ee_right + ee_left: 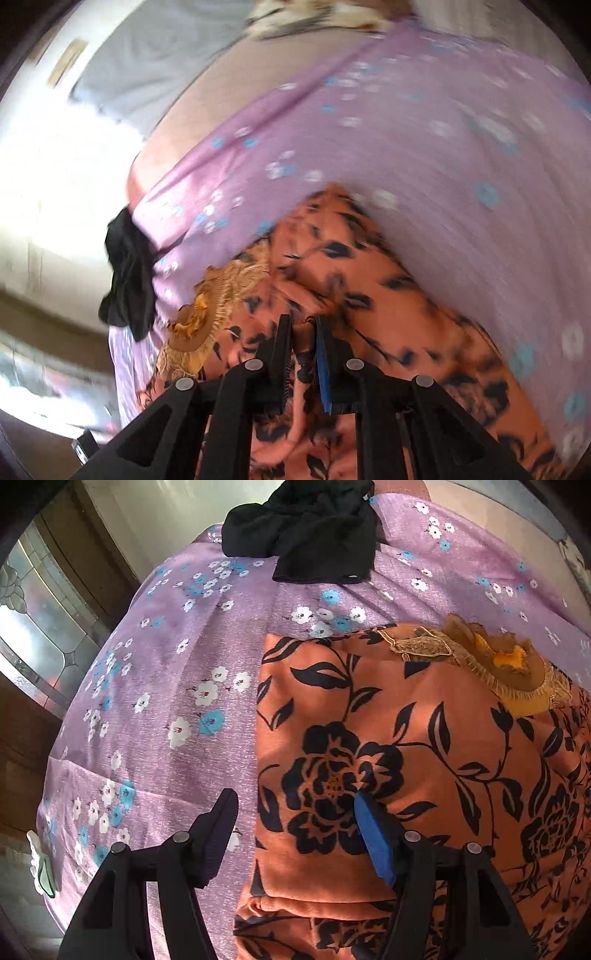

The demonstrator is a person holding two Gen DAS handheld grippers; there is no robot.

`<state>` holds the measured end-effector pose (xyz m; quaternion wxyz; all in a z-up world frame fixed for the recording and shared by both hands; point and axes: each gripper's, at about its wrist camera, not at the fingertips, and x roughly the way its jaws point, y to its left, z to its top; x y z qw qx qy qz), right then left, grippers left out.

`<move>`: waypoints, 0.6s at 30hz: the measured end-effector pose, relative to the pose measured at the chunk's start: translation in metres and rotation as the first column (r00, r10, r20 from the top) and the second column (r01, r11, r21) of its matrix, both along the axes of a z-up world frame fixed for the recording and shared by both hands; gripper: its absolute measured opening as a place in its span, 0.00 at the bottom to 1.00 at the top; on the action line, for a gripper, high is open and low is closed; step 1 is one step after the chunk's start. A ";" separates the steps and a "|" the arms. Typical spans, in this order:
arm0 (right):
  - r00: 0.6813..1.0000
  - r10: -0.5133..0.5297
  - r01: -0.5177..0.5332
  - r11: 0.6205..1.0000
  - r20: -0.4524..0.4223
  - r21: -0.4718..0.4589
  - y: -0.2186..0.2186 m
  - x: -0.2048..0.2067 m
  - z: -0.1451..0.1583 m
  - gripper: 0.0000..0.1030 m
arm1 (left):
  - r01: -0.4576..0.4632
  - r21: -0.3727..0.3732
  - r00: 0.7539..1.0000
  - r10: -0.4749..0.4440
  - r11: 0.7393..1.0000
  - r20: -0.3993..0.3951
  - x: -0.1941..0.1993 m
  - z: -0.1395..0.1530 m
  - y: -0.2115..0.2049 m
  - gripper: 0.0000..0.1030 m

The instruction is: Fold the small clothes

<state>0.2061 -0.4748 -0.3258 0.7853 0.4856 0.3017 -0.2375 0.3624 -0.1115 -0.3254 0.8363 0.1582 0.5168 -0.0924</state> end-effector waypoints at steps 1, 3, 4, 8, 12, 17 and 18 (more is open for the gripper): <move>1.000 0.013 -0.013 1.000 -0.003 -0.007 -0.006 0.006 -0.003 0.27 | 0.003 -0.003 1.000 -0.003 1.000 -0.001 0.000 0.000 -0.001 0.64; 0.999 0.030 -0.031 0.999 -0.044 -0.034 -0.019 0.011 -0.008 0.49 | 0.008 -0.015 1.000 -0.008 1.000 -0.008 0.000 -0.001 0.002 0.65; 0.998 0.039 -0.041 0.998 -0.039 -0.041 -0.025 0.010 -0.011 0.63 | 0.006 -0.020 1.000 -0.006 1.000 -0.012 0.001 -0.002 0.002 0.65; 0.996 0.053 -0.052 0.999 0.070 -0.014 -0.041 0.004 -0.015 0.65 | 0.003 -0.034 1.000 -0.004 0.999 -0.024 0.001 -0.002 0.004 0.66; 0.989 0.133 -0.133 0.991 0.061 -0.009 -0.038 0.028 -0.022 0.65 | 0.016 -0.010 1.000 -0.016 1.000 -0.009 -0.001 -0.002 0.001 0.66; 0.970 0.241 -0.244 0.967 -0.040 -0.077 -0.022 0.062 -0.026 0.30 | 0.019 -0.005 1.000 -0.019 1.000 -0.007 -0.001 -0.002 0.000 0.66; 0.959 0.269 -0.277 0.958 -0.089 -0.082 -0.016 0.068 -0.027 0.24 | 0.018 -0.008 1.000 -0.018 1.000 -0.010 0.000 -0.002 0.001 0.66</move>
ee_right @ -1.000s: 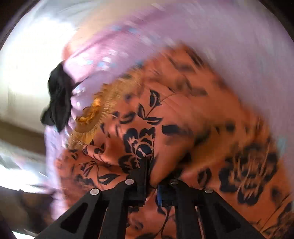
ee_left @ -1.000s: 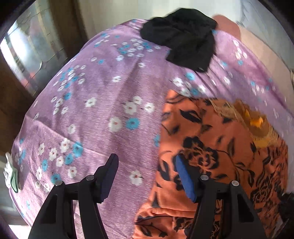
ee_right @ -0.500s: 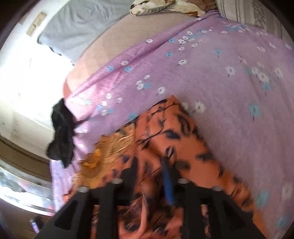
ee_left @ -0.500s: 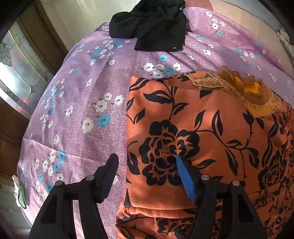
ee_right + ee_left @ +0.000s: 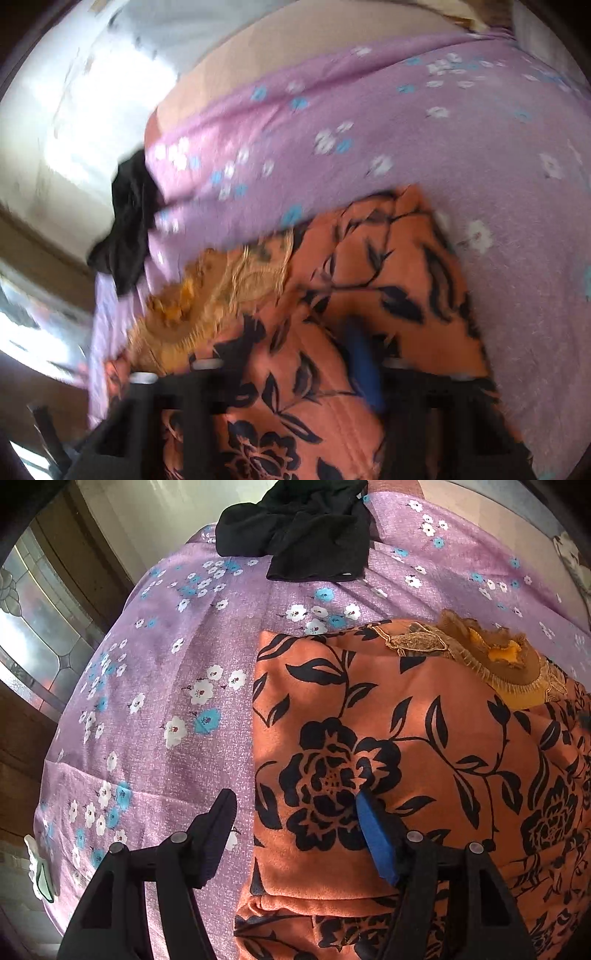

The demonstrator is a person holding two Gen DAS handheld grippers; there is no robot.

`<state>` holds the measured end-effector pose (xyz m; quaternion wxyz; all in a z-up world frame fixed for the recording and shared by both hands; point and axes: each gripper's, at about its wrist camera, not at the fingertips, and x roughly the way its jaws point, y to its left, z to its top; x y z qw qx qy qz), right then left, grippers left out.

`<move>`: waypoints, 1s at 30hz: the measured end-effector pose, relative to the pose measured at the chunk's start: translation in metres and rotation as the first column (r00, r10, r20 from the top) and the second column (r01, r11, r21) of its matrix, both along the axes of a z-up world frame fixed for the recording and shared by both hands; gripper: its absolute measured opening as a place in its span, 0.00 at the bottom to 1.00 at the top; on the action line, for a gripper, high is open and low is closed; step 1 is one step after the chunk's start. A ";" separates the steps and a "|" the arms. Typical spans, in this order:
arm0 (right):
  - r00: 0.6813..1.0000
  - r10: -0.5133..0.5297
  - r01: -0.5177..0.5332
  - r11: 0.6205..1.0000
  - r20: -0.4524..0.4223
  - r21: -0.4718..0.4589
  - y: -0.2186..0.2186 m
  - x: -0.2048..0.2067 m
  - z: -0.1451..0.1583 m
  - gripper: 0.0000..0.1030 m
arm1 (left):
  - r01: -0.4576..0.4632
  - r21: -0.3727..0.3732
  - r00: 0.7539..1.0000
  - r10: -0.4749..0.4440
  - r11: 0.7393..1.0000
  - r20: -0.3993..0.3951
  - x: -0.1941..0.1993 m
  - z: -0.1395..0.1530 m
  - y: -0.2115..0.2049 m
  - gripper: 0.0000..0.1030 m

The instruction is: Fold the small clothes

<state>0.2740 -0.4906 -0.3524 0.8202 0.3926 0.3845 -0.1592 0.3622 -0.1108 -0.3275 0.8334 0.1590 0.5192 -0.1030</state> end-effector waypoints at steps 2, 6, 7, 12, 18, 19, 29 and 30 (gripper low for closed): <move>0.999 0.024 -0.026 0.999 -0.035 -0.048 0.008 0.003 0.005 0.12 | -0.009 -0.010 1.000 0.009 1.000 -0.009 0.002 0.000 0.001 0.66; 0.999 -0.041 0.041 0.993 0.008 -0.109 0.009 -0.013 0.035 0.10 | -0.018 -0.012 1.000 0.017 1.000 -0.008 0.002 0.002 0.003 0.66; 0.996 -0.083 0.087 0.988 0.034 -0.128 0.006 -0.022 0.043 0.10 | -0.017 -0.010 1.000 0.017 1.000 -0.005 0.001 0.002 0.003 0.66; 0.975 -0.221 0.216 0.969 -0.021 -0.123 -0.019 -0.035 0.033 0.11 | -0.001 0.020 1.000 0.001 1.000 0.019 -0.003 0.000 -0.003 0.66; 0.968 -0.233 0.229 0.972 -0.092 -0.061 -0.027 -0.028 0.028 0.16 | 0.002 0.035 0.999 -0.003 0.999 0.036 -0.005 0.002 -0.007 0.66; 0.968 -0.248 0.245 0.967 -0.036 -0.070 -0.027 -0.033 0.039 0.18 | 0.001 0.030 0.999 -0.002 1.000 0.042 -0.005 0.004 -0.006 0.66; 0.939 -0.269 0.308 0.935 0.215 -0.175 -0.004 -0.048 0.086 0.67 | 0.013 -0.075 0.980 0.002 0.997 0.199 -0.021 0.055 -0.005 0.66; 0.946 -0.240 0.280 0.943 0.217 -0.179 0.000 -0.043 0.087 0.66 | 0.015 -0.081 0.978 0.002 0.997 0.210 -0.023 0.059 -0.006 0.66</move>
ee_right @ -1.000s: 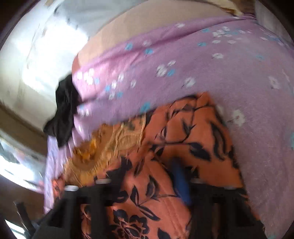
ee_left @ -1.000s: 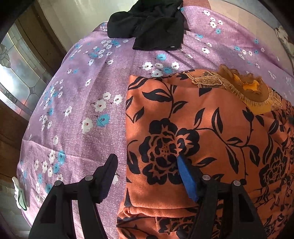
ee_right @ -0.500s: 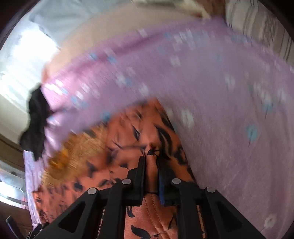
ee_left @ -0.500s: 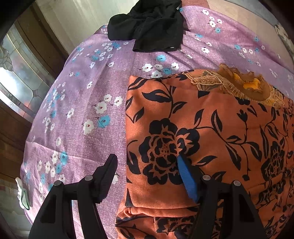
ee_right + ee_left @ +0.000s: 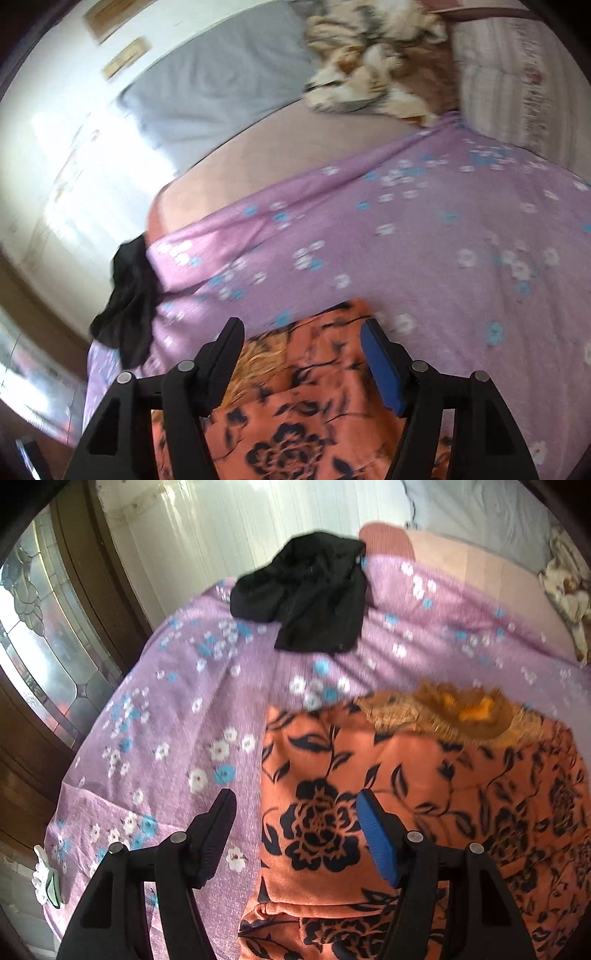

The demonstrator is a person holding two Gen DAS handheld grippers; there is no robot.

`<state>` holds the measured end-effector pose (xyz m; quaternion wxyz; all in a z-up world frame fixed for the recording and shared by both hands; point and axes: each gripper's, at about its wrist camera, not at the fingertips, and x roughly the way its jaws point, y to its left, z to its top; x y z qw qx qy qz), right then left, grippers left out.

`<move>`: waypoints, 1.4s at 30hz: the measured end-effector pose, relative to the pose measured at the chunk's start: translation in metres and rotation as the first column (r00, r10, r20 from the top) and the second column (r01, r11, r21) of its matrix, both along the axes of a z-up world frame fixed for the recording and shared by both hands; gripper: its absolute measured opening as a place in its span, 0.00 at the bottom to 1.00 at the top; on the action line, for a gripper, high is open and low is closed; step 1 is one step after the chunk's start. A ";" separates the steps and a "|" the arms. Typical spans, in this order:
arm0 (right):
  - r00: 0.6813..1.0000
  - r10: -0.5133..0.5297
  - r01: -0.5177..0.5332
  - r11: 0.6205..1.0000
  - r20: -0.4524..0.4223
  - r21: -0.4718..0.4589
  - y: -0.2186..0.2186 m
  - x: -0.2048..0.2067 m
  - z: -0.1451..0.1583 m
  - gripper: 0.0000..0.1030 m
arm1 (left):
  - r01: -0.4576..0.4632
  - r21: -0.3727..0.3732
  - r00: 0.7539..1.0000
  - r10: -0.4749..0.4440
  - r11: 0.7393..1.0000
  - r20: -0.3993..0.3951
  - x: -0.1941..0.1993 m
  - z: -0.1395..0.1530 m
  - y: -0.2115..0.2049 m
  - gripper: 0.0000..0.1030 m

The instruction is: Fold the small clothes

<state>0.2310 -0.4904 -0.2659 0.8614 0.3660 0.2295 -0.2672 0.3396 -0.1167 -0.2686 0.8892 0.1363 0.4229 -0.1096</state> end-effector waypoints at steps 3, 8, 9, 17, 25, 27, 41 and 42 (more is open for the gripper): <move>0.996 0.086 -0.087 0.996 -0.021 -0.034 0.017 0.015 0.000 0.60 | 0.001 -0.016 0.999 0.000 1.000 0.039 -0.004 0.012 0.001 0.66; 0.981 0.173 -0.178 0.982 -0.092 -0.055 0.035 0.034 -0.010 0.45 | -0.002 -0.045 0.997 0.005 0.999 0.074 -0.009 0.025 0.002 0.66; 0.976 0.182 -0.189 0.980 -0.117 -0.054 0.037 0.037 -0.015 0.44 | -0.003 -0.048 0.997 0.006 0.999 0.077 -0.009 0.026 0.002 0.66; 0.891 0.209 -0.184 0.978 -0.403 0.101 0.023 0.061 -0.078 0.40 | -0.001 -0.053 0.995 0.006 0.999 0.104 -0.012 0.030 0.002 0.66; 0.937 0.185 -0.196 0.981 -0.298 -0.005 0.032 0.050 -0.046 0.40 | 0.001 -0.047 0.994 0.004 0.999 0.110 -0.014 0.031 0.001 0.66; 0.940 0.190 -0.202 0.979 -0.282 -0.014 0.034 0.049 -0.042 0.40 | 0.001 -0.042 0.994 0.003 0.999 0.110 -0.014 0.030 0.000 0.66; 0.952 0.205 -0.174 0.974 -0.229 0.148 0.019 0.019 -0.044 0.40 | -0.033 0.044 0.985 0.040 0.998 -0.165 0.022 -0.049 0.007 0.68; 0.951 0.204 -0.170 0.973 -0.233 0.156 0.019 0.014 -0.046 0.40 | -0.035 0.035 0.988 0.040 0.999 -0.151 0.019 -0.045 0.008 0.68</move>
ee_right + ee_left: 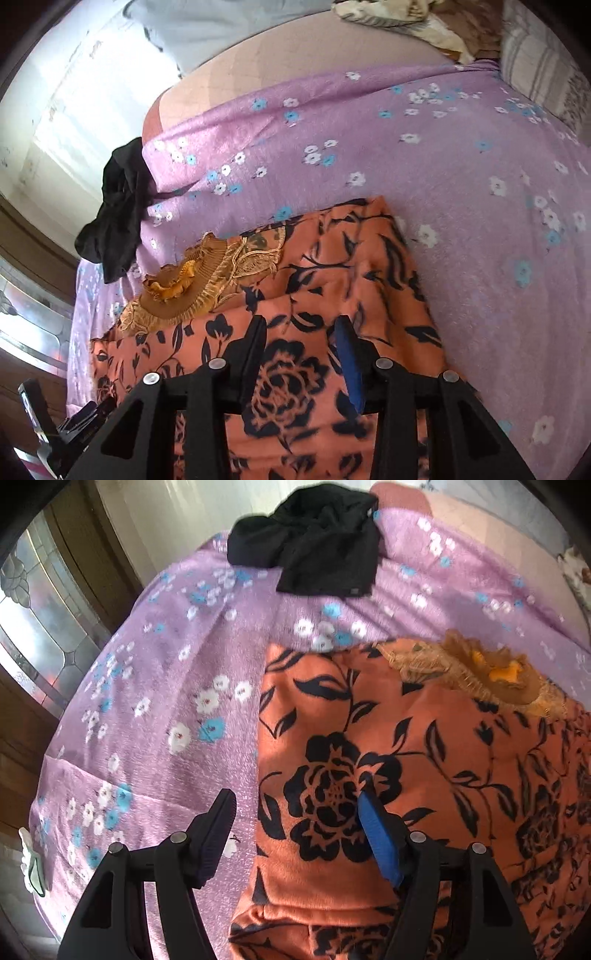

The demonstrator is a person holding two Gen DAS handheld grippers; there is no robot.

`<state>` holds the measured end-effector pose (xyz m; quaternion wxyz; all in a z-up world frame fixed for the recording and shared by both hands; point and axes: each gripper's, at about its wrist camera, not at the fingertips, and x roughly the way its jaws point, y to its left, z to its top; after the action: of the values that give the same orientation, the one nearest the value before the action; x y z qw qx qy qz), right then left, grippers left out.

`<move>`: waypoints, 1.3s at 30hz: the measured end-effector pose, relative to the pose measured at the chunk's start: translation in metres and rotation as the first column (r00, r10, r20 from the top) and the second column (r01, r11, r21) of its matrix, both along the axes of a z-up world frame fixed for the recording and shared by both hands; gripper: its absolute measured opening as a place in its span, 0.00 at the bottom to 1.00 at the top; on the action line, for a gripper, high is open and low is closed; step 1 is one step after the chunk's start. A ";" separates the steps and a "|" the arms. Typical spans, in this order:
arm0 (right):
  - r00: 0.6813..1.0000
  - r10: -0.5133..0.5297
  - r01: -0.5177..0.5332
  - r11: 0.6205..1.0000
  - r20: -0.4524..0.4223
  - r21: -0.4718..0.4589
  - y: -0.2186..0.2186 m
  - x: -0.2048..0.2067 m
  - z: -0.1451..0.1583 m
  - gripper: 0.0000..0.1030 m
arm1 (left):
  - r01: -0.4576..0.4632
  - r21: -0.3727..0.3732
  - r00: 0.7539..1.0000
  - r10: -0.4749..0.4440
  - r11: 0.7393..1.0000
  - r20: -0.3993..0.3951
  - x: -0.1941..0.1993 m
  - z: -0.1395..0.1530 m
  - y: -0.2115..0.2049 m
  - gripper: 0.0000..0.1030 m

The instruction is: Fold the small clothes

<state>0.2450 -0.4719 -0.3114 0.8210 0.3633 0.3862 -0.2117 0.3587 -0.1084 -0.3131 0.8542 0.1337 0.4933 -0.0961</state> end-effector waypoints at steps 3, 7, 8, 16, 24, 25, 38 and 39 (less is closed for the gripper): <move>0.993 0.038 -0.029 0.996 -0.109 0.082 -0.003 0.000 -0.031 0.40 | -0.019 -0.022 1.000 0.019 1.000 0.000 -0.014 0.007 0.009 0.68; 0.998 0.048 -0.042 0.992 -0.047 0.118 0.001 -0.026 -0.023 0.39 | -0.035 -0.062 0.999 0.035 0.997 0.003 -0.041 0.014 0.030 0.68; 0.998 0.056 -0.054 0.992 -0.020 0.110 0.004 -0.036 -0.017 0.41 | -0.038 -0.060 0.999 0.039 0.997 0.010 -0.048 0.014 0.032 0.68; 0.996 0.072 -0.078 0.990 0.050 0.120 -0.009 -0.162 0.004 0.56 | -0.070 -0.104 0.997 0.071 0.992 0.000 -0.122 0.014 0.096 0.68; 0.991 0.130 -0.120 0.963 -0.028 0.240 0.011 -0.262 -0.018 0.56 | -0.030 -0.123 0.999 0.026 0.992 -0.033 -0.210 0.007 0.125 0.68; 0.989 0.140 -0.126 0.962 -0.041 0.243 0.015 -0.270 -0.021 0.56 | -0.027 -0.111 0.999 0.023 0.993 -0.039 -0.221 0.004 0.128 0.68; 0.995 0.097 -0.080 0.835 -0.002 0.545 0.039 -0.330 -0.084 0.56 | -0.081 -0.171 0.977 0.044 0.982 -0.208 -0.260 -0.026 0.167 0.69; 0.996 0.088 -0.076 0.820 0.006 0.568 0.041 -0.329 -0.089 0.56 | -0.082 -0.184 0.974 0.040 0.980 -0.221 -0.262 -0.027 0.168 0.69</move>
<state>-0.0843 -0.4308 -0.4007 0.6802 0.5718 0.4553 -0.0557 0.0971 0.0594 -0.3405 0.8069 0.0244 0.5755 -0.1308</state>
